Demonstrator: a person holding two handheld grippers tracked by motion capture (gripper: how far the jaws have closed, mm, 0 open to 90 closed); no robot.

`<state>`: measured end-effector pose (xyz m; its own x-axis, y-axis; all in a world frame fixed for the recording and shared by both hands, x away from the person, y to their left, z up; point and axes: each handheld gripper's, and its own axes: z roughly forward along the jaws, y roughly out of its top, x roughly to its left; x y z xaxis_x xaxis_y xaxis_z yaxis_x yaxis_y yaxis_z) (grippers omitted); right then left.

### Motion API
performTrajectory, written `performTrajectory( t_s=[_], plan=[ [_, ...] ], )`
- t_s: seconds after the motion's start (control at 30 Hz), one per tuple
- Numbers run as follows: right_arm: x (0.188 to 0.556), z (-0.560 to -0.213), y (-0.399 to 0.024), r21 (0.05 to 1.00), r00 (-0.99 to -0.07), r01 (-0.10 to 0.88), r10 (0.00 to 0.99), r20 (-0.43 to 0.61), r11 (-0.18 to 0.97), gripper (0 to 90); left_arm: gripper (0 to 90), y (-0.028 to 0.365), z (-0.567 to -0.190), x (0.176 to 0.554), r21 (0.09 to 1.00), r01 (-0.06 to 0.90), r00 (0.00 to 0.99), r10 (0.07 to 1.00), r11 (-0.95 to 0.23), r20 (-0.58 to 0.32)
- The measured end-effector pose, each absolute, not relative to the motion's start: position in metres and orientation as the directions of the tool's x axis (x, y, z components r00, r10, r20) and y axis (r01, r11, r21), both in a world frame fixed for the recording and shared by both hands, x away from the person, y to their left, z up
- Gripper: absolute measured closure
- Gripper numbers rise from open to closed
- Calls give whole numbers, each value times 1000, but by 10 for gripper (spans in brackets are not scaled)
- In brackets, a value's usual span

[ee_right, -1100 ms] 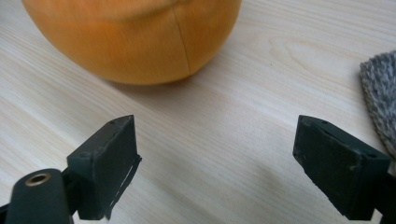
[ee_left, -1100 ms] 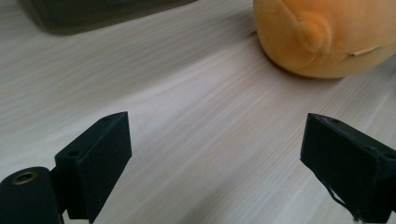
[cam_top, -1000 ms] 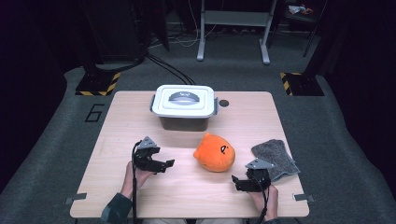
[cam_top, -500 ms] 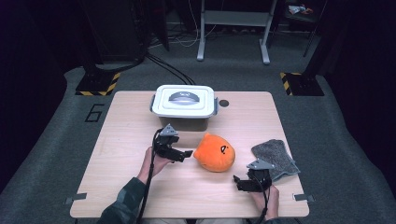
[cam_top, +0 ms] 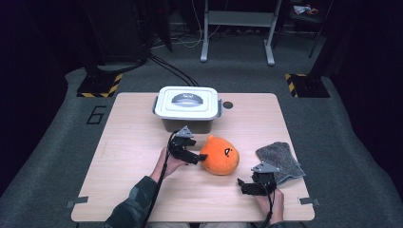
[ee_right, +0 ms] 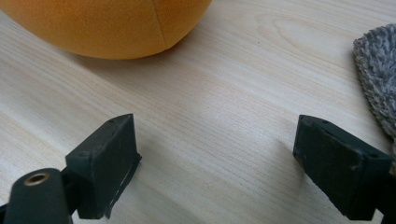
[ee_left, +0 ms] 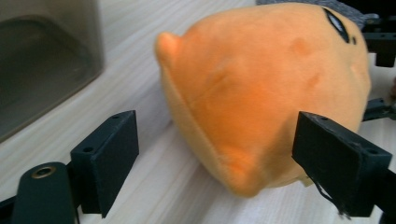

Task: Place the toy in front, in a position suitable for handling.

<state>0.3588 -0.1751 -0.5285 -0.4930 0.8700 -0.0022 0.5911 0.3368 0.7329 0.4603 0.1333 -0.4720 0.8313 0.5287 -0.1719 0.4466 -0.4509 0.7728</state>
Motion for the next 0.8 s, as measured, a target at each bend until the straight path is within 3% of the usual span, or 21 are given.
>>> performTrajectory(
  t_s=[0.07,0.2,0.47,0.63,0.8],
  plan=[
    [359,-529,-175,733,-493,591,870,-3,337,127,192,129,-474,459,771,426,850,500,-473,-162],
    [359,-529,-175,733,-492,591,871,-3,337,127,345,122,-478,455,778,413,867,467,-474,-175],
    [358,-529,-175,732,-492,592,871,-3,337,126,636,117,-483,450,779,411,865,474,-474,-168],
    [358,-529,-175,733,-493,591,870,-4,337,126,738,118,-482,446,794,418,851,496,-442,-171],
    [359,-529,-175,734,-494,588,870,-6,339,126,770,117,-479,440,819,432,830,522,-377,-197]
  ],
)
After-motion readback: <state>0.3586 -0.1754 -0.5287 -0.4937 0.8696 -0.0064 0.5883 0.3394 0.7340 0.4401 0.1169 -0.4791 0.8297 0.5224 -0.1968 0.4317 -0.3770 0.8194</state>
